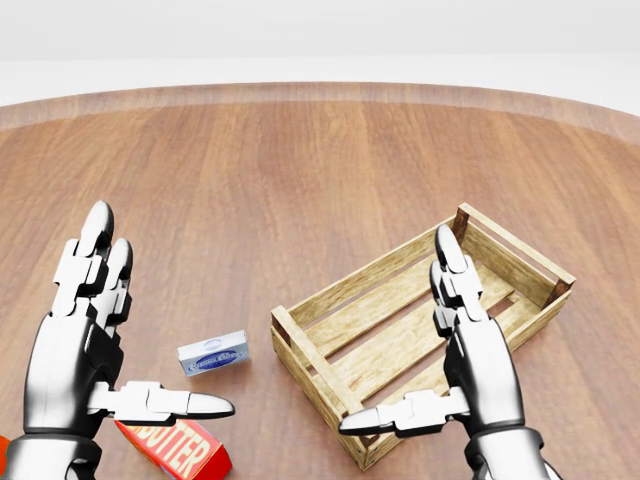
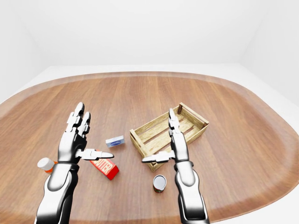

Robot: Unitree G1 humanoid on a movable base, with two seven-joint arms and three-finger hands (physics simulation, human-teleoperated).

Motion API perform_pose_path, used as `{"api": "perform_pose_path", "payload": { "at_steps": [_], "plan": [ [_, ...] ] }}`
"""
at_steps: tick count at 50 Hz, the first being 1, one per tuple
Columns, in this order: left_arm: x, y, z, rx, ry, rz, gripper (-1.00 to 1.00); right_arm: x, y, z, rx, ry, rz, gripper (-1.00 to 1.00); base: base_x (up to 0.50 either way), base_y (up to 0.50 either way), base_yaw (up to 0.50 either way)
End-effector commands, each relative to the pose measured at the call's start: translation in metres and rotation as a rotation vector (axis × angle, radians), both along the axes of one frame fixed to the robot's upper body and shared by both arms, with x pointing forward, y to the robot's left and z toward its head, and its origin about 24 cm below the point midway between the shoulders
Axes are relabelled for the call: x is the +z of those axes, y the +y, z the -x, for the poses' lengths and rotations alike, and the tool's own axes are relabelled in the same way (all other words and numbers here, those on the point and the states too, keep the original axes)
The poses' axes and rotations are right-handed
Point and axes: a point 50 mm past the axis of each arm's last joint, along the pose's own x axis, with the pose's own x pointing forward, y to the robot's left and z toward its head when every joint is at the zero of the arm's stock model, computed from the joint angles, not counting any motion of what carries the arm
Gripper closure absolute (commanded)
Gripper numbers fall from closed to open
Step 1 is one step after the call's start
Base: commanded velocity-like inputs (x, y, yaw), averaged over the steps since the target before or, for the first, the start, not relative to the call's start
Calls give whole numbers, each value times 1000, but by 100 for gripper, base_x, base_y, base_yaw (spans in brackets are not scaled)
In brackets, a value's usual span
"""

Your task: Pick up the tomato sauce, and put it in the wooden tray.

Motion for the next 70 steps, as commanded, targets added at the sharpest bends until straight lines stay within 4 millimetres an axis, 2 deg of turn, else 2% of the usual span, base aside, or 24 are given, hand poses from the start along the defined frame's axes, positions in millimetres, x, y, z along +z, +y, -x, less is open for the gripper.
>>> {"api": "perform_pose_path", "payload": {
  "at_steps": [1,11,28,41,52,58,70],
  "plan": [
    [-1,0,0,0,4,0,-100,0,4,5,14,1,6,-100,0,0,0],
    [0,1,-1,1,2,2,-100,0,4,16,29,0,61,-100,0,0,0],
    [-1,-1,0,-2,5,-3,-100,18,1,35,53,-64,51,-100,0,0,0],
    [-1,0,-1,1,5,-4,-100,1,2,56,57,33,60,-100,0,0,0],
    [-3,-1,-1,2,12,-4,-100,-2,0,73,67,75,72,-100,0,0,0],
    [-3,-1,0,0,14,-5,-100,-24,-5,80,55,183,85,-100,0,0,0],
    [-4,-1,-1,-1,17,-7,-100,-42,-7,90,62,254,102,-100,0,0,0]
  ]
}}
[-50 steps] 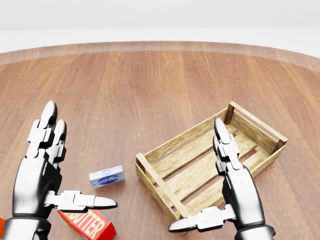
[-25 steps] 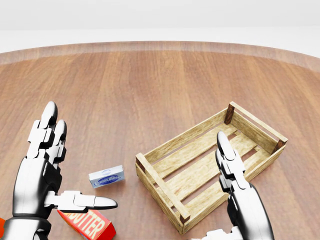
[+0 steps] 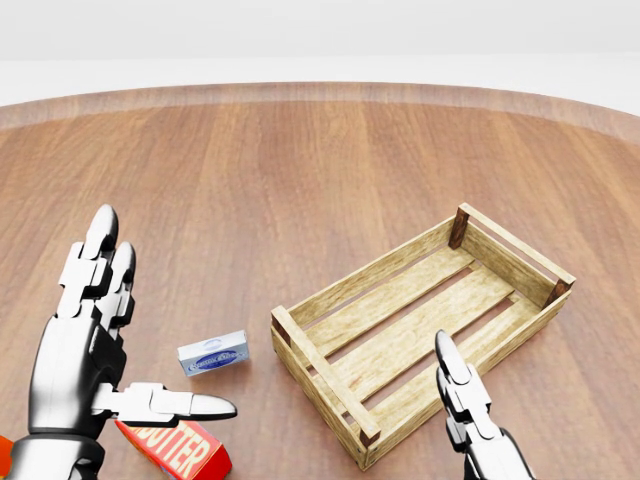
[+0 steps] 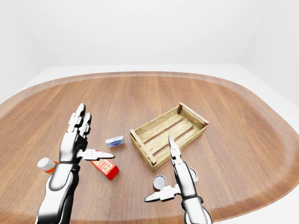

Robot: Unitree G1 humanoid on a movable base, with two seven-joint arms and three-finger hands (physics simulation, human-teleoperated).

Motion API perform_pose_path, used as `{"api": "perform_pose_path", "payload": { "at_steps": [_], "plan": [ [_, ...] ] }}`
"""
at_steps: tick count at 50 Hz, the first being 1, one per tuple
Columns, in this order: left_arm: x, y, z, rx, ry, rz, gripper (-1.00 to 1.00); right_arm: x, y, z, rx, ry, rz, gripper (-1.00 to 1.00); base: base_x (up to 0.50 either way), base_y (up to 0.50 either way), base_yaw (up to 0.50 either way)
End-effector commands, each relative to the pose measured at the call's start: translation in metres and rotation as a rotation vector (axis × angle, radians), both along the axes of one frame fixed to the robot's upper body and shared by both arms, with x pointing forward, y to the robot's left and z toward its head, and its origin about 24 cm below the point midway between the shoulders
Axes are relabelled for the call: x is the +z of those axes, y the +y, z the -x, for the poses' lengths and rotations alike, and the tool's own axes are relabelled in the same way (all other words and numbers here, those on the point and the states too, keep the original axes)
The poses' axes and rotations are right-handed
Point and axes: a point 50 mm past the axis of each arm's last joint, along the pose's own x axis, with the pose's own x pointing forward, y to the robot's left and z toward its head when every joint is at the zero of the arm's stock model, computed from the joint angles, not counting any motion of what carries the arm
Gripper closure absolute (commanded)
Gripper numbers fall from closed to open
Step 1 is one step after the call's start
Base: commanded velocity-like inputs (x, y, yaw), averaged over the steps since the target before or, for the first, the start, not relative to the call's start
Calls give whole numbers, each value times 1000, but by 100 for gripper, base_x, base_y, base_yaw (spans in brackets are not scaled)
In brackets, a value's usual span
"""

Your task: Pick up the tomato sauce, and put it in the wooden tray.

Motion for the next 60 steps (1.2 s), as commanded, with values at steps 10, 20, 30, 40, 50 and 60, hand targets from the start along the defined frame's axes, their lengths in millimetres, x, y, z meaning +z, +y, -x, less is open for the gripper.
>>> {"api": "perform_pose_path", "payload": {
  "at_steps": [10,20,30,40,50,60],
  "plan": [
    [-1,0,0,-1,3,-1,-100,-24,-1,13,8,81,19,-100,0,0,0],
    [-1,-2,0,-5,4,-1,-100,-32,1,14,17,96,27,-100,0,0,0],
    [-2,-2,0,-6,7,-2,-100,-41,2,14,21,110,36,-100,0,0,0],
    [-2,-1,-1,-4,7,-1,-100,-49,3,13,22,123,46,-100,0,0,0],
    [-2,0,-1,-2,7,-1,-100,-60,3,11,16,155,61,-100,0,0,0],
    [-1,-1,0,-3,5,-2,-100,-70,2,11,9,191,75,-100,0,0,0]
  ]
}}
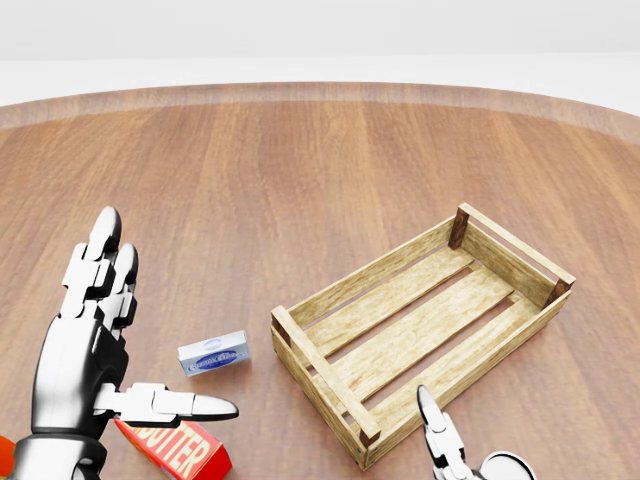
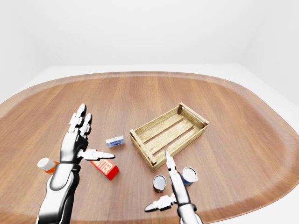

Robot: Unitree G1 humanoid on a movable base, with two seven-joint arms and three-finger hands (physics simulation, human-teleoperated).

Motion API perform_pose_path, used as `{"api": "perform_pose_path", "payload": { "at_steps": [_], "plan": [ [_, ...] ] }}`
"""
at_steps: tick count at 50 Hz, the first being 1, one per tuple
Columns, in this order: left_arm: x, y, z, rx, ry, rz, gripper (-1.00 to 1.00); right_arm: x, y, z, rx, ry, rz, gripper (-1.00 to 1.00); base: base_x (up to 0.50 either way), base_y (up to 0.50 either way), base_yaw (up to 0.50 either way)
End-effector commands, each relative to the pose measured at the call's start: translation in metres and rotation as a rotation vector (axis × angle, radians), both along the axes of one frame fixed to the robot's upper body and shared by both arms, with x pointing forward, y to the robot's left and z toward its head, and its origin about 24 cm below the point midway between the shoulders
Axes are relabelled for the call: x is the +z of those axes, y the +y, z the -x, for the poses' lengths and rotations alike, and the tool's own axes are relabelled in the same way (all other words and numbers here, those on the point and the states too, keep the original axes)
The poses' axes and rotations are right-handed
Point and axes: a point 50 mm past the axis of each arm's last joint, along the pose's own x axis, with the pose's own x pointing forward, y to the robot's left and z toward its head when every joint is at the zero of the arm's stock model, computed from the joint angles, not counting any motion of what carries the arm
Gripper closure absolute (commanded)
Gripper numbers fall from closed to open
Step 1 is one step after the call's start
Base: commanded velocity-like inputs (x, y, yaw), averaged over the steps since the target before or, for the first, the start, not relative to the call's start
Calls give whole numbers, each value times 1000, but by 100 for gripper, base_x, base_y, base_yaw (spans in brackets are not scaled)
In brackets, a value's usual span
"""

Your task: Pick up the tomato sauce, and put it in the wooden tray.

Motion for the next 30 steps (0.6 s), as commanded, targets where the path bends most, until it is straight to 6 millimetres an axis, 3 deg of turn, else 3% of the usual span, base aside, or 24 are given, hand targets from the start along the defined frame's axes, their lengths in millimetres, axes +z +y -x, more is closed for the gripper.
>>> {"api": "perform_pose_path", "payload": {
  "at_steps": [1,12,20,30],
  "plan": [
    [1,0,1,0,-3,0,-100,-12,-1,0,-9,44,17,-100,0,0,0],
    [-1,0,0,1,3,0,-100,-20,-4,-1,-20,73,33,-100,0,0,0],
    [-1,0,-1,1,5,0,-100,-40,-9,-1,-45,151,69,-100,0,0,0],
    [0,-1,0,-2,0,0,-100,-45,-10,-3,-49,167,74,-100,0,0,0]
  ]
}}
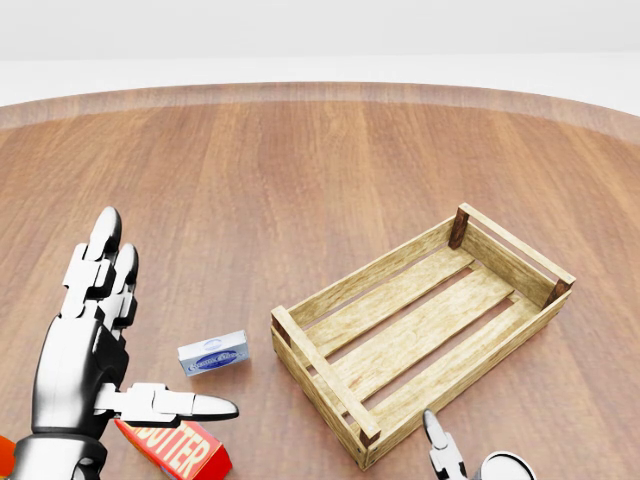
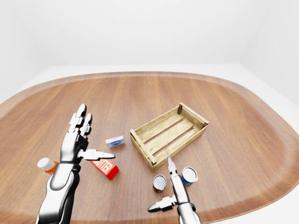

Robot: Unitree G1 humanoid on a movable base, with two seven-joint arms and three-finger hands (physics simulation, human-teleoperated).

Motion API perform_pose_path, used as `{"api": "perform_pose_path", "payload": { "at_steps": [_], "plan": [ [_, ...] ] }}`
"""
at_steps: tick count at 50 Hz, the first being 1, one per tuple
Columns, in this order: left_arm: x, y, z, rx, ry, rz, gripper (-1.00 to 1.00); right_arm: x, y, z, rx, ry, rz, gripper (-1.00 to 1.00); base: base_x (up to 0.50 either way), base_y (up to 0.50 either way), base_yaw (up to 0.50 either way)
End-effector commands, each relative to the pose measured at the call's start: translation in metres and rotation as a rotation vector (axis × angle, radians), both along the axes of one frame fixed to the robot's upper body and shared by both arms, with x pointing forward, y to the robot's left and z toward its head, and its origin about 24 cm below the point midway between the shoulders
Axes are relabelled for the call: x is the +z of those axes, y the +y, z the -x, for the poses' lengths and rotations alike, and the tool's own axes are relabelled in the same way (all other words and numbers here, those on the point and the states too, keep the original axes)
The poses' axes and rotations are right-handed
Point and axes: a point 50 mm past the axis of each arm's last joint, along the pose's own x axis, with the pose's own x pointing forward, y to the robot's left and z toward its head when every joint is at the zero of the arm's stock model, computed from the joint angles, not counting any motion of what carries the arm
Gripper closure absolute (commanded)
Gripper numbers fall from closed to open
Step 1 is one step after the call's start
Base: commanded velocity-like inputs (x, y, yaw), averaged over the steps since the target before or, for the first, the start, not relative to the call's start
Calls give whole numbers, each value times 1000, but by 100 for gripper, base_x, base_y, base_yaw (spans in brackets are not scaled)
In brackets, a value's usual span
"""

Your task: Pick up the tomato sauce, and put it in the wooden tray.

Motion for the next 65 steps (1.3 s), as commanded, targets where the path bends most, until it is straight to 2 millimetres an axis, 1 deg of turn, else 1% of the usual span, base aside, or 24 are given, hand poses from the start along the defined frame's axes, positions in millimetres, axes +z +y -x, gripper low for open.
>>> {"api": "perform_pose_path", "payload": {
  "at_steps": [1,13,21,25,49,65],
  "plan": [
    [1,-1,0,-3,-2,0,-100,-9,-2,-1,-9,36,15,-100,0,0,0],
    [-1,-2,1,-5,3,-1,-100,-22,0,3,-5,89,36,-100,0,0,0],
    [-2,-2,1,-5,10,-1,-100,-20,1,1,3,78,36,-100,0,0,0],
    [-3,-2,0,-4,12,-1,-100,-21,2,2,3,84,40,-100,0,0,0],
    [-4,-2,-1,-3,18,0,-100,-30,-2,-9,-11,108,59,-100,0,0,0],
    [-5,-2,0,-3,22,0,-100,-30,0,-7,-5,107,70,-100,0,0,0]
  ]
}}
